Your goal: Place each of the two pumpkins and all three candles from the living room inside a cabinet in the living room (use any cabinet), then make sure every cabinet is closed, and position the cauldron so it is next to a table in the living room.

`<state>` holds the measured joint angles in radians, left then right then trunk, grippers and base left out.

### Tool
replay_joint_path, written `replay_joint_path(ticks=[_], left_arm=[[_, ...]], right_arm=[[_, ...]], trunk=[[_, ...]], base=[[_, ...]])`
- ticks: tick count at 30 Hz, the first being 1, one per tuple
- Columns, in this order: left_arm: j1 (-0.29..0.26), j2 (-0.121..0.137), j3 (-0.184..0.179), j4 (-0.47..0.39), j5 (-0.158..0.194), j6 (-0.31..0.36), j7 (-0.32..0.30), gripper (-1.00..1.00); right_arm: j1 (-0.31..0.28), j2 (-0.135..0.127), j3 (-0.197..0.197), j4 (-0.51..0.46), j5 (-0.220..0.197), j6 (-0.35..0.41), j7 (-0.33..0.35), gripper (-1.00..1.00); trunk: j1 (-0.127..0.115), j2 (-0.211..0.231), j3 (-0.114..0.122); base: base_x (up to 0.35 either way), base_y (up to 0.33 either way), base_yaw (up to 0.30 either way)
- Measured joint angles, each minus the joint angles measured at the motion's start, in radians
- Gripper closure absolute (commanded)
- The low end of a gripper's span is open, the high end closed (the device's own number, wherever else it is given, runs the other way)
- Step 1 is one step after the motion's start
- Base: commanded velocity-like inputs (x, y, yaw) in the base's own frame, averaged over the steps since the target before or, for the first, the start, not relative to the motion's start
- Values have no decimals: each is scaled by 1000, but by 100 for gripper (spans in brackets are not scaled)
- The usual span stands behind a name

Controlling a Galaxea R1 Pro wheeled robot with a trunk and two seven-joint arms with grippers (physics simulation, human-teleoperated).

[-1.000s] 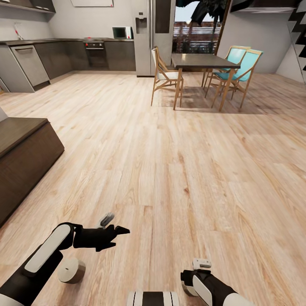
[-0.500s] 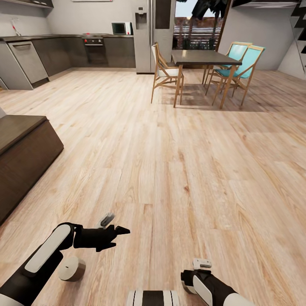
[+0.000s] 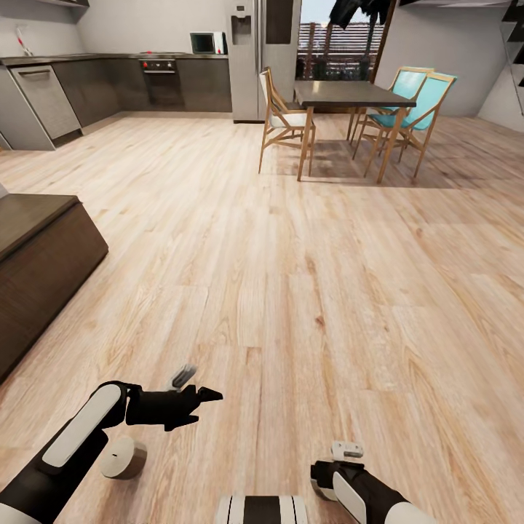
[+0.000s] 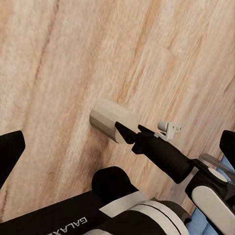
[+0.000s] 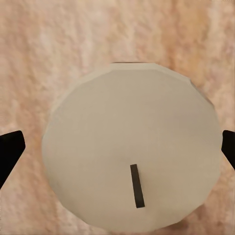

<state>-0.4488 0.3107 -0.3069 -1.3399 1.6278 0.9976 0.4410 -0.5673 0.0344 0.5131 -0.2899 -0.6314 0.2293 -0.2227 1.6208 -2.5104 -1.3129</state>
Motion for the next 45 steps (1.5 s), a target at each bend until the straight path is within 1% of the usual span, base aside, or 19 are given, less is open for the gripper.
replay_joint_path(ticks=[5,7,8,9,24,25,26,36,37,45], left_arm=[[0,0,0,0,0,0,0,-100],[0,0,0,1,-2,0,0,-100],[0,0,0,1,-2,0,0,-100],[0,0,0,1,-3,0,0,-100],[0,-1,0,2,-6,0,0,-100],[0,-1,0,1,-6,0,0,-100],[0,-2,0,2,-6,0,0,-100],[0,-2,0,2,-6,0,0,-100],[0,-2,0,2,-6,0,0,-100],[0,-2,0,3,-6,0,0,-100]], right_arm=[[0,0,0,-2,-3,-1,3,-100],[-1,0,0,-2,20,1,5,-100],[-1,0,2,-3,22,0,-3,-100],[-1,-1,3,-3,24,0,4,-100],[-1,-2,3,1,19,0,3,-100],[-1,-2,1,1,15,0,19,-100],[0,-1,0,-1,-6,-2,51,-100],[0,-1,-1,0,-4,-2,53,-100],[0,-1,-1,0,-4,-2,53,100],[0,-1,-1,0,-5,-1,52,100]], trunk=[[0,0,0],[1,-1,-8],[1,-1,-11],[2,-1,-15],[2,-1,-15],[2,-1,-15],[2,-1,-15],[2,-1,-15],[2,-1,-15],[2,-1,-15]], base=[[0,0,0],[0,0,0],[0,0,0],[0,0,0],[0,0,0],[0,0,0],[0,0,0],[0,0,0],[0,0,0],[0,0,0]])
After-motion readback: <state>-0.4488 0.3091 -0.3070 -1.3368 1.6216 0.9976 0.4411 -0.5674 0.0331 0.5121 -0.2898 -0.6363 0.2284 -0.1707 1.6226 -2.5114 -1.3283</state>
